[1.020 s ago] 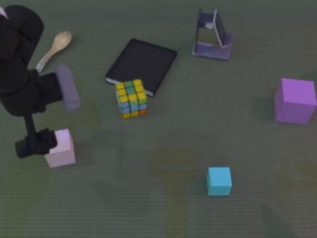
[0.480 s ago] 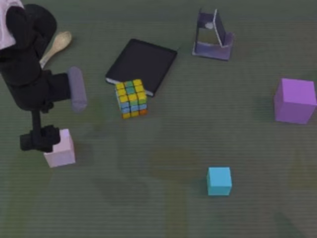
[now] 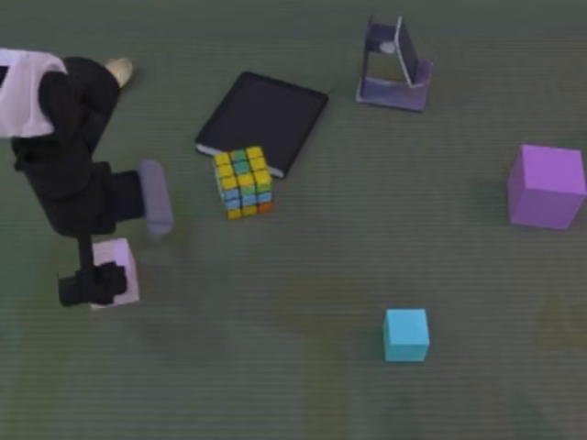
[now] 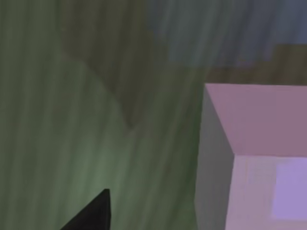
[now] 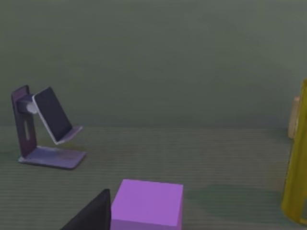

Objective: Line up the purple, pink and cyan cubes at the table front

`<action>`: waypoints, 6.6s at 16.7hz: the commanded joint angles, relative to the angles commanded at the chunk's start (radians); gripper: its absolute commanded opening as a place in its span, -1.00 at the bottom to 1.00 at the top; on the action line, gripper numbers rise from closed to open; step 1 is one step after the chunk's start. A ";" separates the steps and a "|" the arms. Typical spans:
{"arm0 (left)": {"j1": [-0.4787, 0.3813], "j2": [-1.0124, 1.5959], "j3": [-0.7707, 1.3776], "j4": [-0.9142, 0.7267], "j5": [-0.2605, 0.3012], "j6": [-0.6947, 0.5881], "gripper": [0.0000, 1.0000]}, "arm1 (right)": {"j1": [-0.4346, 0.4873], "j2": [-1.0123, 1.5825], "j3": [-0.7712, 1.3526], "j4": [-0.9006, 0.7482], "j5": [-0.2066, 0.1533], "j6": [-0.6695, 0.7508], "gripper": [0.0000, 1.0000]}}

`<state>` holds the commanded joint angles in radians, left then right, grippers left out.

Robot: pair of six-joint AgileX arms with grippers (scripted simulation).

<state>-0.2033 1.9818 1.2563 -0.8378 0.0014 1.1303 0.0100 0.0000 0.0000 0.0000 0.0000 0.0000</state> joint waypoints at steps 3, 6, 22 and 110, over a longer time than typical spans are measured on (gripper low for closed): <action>0.000 0.048 -0.058 0.102 0.000 0.001 1.00 | 0.000 0.000 0.000 0.000 0.000 0.000 1.00; 0.000 0.057 -0.067 0.117 0.000 0.002 1.00 | 0.000 0.000 0.000 0.000 0.000 0.000 1.00; 0.000 0.057 -0.067 0.117 0.000 0.002 -1.00 | 0.000 0.000 0.000 0.000 0.000 0.000 1.00; -0.610 0.107 0.444 -0.336 0.006 -0.394 1.00 | 0.000 0.000 0.000 0.000 0.000 0.000 1.00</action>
<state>-0.8131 2.0891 1.6999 -1.1734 0.0076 0.7367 0.0100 0.0000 0.0000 0.0000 0.0000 0.0000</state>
